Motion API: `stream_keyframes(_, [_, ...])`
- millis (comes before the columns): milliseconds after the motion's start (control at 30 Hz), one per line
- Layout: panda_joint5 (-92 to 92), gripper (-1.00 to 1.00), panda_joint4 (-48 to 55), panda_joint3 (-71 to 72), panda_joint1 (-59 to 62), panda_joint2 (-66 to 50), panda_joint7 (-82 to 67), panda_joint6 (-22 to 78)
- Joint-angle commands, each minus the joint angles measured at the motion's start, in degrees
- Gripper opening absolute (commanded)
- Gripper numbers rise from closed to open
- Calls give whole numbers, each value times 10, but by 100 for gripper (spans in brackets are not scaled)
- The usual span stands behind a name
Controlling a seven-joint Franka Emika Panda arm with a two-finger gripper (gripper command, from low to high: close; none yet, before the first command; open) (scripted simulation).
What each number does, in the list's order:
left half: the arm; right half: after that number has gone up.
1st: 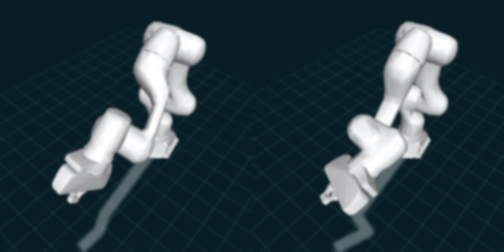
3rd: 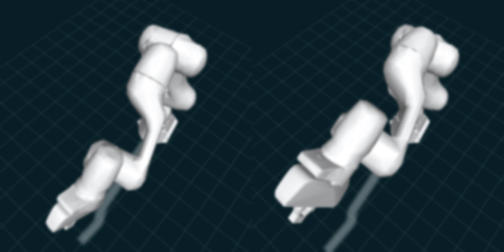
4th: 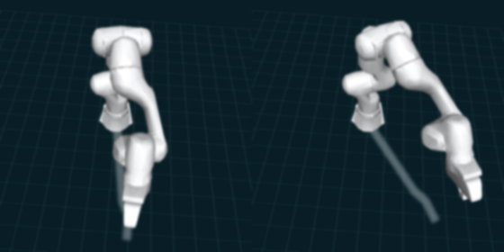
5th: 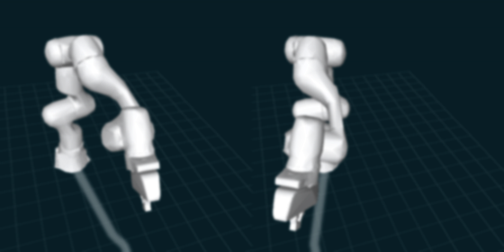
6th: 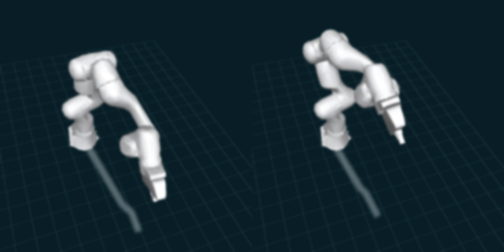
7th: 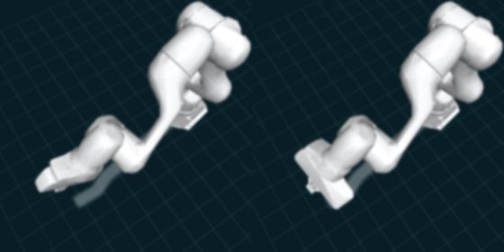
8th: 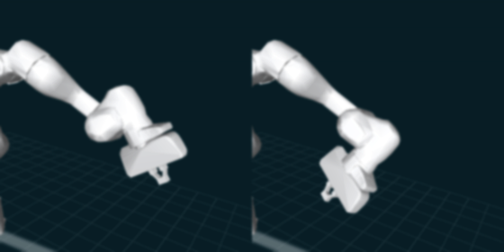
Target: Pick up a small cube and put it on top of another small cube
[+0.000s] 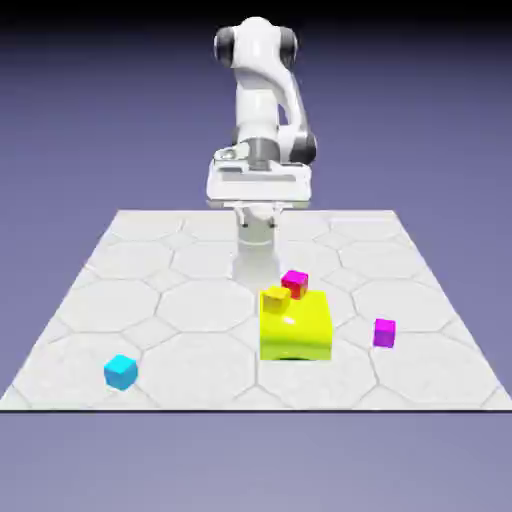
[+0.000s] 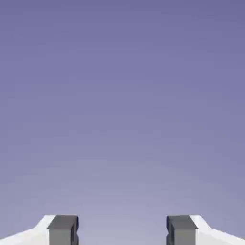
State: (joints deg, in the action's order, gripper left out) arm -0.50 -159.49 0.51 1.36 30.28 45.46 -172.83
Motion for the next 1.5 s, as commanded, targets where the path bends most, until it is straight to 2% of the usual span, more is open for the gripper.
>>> stream_keyframes(0, [-4, 0, 13, 4, 17, -20, 25, 10])
stream_keyframes(900, [-116, 0, 346, 116, 470, -545, 689, 269])
stream_keyframes(1100, [-117, 0, 362, 110, 452, -638, 683, 191])
stream_keyframes(1133, [-117, -100, 362, 110, 452, -638, 683, 191])
stream_keyframes(1300, [-116, -100, 347, 115, 468, -555, 688, 261])
stream_keyframes(1467, [-110, -100, 287, 113, 381, -452, 588, 317])
